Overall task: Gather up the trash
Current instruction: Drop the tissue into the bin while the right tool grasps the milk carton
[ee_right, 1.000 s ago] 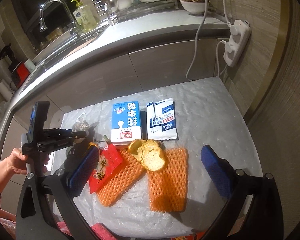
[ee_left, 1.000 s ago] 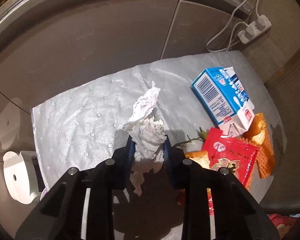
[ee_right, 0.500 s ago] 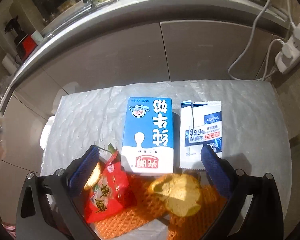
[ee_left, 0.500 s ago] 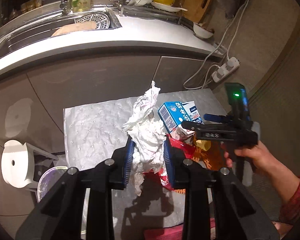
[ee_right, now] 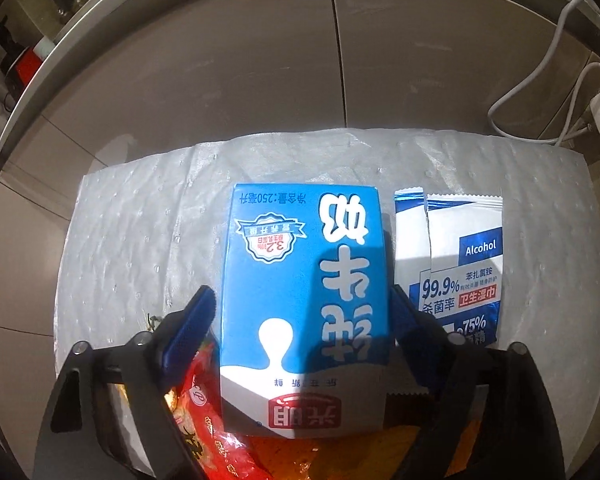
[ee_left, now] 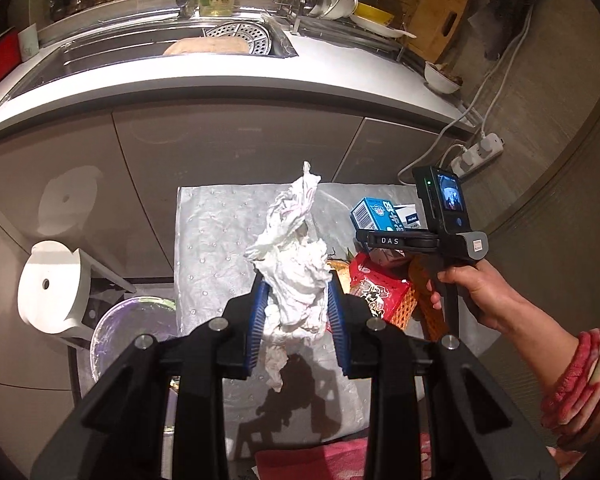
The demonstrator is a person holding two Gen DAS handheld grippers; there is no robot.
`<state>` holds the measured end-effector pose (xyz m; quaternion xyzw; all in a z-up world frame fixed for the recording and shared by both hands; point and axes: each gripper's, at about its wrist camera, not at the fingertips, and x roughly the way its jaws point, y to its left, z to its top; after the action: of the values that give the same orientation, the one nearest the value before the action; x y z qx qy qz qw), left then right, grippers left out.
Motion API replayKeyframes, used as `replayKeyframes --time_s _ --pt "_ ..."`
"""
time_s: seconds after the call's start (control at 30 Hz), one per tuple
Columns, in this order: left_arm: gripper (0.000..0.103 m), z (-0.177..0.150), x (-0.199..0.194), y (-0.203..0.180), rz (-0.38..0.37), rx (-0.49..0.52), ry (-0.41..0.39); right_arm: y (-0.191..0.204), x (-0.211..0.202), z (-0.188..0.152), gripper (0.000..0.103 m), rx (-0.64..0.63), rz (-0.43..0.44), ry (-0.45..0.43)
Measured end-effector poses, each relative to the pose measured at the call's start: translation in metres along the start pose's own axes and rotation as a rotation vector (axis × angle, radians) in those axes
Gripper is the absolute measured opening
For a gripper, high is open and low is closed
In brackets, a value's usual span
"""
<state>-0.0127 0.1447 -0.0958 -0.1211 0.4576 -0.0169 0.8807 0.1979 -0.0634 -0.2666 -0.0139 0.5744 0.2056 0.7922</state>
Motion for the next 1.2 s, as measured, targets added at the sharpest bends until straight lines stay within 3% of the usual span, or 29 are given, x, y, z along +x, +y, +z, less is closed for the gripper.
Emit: replayKeyframes --time_s 0.03,0.3,0.6,0.77,1.03,1.2 --pt "0.029 0.0 -0.001 0.0 0.002 -0.001 0.0 0.0 0.0 -0.001 0.065 -0.003 0.001 -0.001" --pt "0.029 -0.003 -0.009 0.015 0.005 -0.034 -0.021 0.013 -0.03 -0.004 0.065 -0.038 0.004 -0.088" --pt "0.029 -0.015 -0.027 0.072 0.04 -0.095 -0.059 0.042 -0.127 -0.01 0.065 -0.056 0.012 -0.29" --pt "0.029 -0.032 -0.032 0.109 0.055 -0.107 -0.062 0.076 -0.171 -0.03 0.065 -0.073 0.085 -0.328" --pt "0.03 -0.086 0.023 0.162 0.066 -0.006 0.112 0.16 -0.178 -0.085 0.065 -0.131 0.179 -0.265" --pt "0.029 -0.119 0.069 0.183 0.061 0.079 0.211 0.193 -0.188 -0.112 0.065 -0.166 0.149 -0.24"
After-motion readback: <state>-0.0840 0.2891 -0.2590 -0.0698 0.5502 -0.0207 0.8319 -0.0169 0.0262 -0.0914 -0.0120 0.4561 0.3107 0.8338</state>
